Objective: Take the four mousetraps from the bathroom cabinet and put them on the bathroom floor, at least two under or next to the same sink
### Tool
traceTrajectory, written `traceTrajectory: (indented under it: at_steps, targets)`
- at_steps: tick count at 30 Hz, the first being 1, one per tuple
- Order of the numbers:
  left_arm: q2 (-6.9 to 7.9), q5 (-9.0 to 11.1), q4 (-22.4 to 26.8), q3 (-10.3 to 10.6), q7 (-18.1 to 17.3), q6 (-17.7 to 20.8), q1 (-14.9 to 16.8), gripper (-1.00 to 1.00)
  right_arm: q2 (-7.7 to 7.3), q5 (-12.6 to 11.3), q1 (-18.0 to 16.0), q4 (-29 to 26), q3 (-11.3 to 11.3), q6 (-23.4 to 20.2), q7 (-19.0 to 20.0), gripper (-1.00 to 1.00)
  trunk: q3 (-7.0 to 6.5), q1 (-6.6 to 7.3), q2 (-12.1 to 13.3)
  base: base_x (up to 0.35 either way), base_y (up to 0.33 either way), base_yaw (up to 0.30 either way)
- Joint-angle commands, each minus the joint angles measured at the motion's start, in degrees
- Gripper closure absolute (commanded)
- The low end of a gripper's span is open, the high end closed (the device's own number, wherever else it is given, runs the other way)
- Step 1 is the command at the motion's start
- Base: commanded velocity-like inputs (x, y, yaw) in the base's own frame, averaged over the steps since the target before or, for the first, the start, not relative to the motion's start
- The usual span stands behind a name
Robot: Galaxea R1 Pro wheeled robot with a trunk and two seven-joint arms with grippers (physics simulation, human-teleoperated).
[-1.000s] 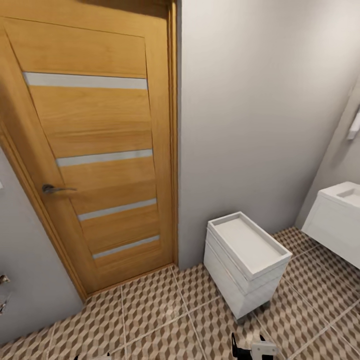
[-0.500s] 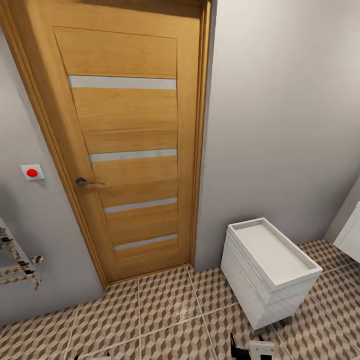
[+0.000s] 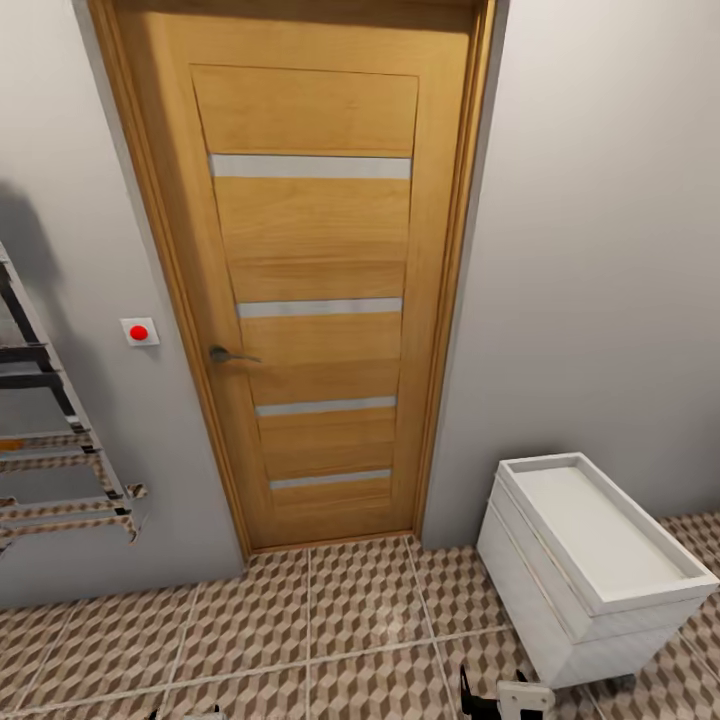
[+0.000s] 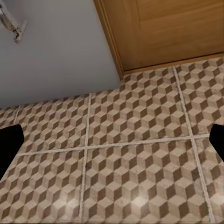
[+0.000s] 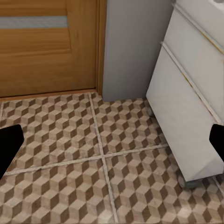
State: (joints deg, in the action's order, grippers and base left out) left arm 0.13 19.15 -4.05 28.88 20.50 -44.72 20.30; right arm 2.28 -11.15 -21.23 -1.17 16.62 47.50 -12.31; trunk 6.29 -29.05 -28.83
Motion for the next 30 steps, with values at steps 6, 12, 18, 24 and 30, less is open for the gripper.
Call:
traceTrajectory:
  at_steps: [6, 12, 18, 24, 30]
  targets:
    - [-0.04, 0.19, -0.17, 0.48, 0.24, -0.19, 0.09, -1.00, 0.01, -0.46, -0.04, 0.03, 0.52, 0.16, -0.17, -1.00, 0.11, -0.03, -0.10, 0.000, 0.000, 0.288]
    - [-0.04, 0.19, -0.17, 0.48, 0.24, -0.19, 0.09, -1.00, 0.01, -0.46, -0.04, 0.03, 0.52, 0.16, -0.17, -1.00, 0.11, -0.03, -0.10, 0.000, 0.000, 0.288]
    - [-0.04, 0.19, -0.17, 0.48, 0.24, -0.19, 0.09, -1.00, 0.01, -0.46, -0.04, 0.03, 0.52, 0.17, -0.16, -1.00, 0.11, -0.03, -0.10, 0.000, 0.000, 0.288]
    - [-0.04, 0.19, -0.17, 0.48, 0.24, -0.19, 0.09, -1.00, 0.01, -0.46, -0.03, 0.03, 0.52, 0.19, -0.17, -1.00, 0.11, -0.03, -0.10, 0.000, 0.000, 0.288]
    - [-0.04, 0.19, -0.17, 0.48, 0.24, -0.19, 0.09, -1.00, 0.01, -0.46, -0.02, 0.03, 0.52, 0.18, -0.17, -1.00, 0.11, -0.03, -0.10, 0.000, 0.000, 0.288]
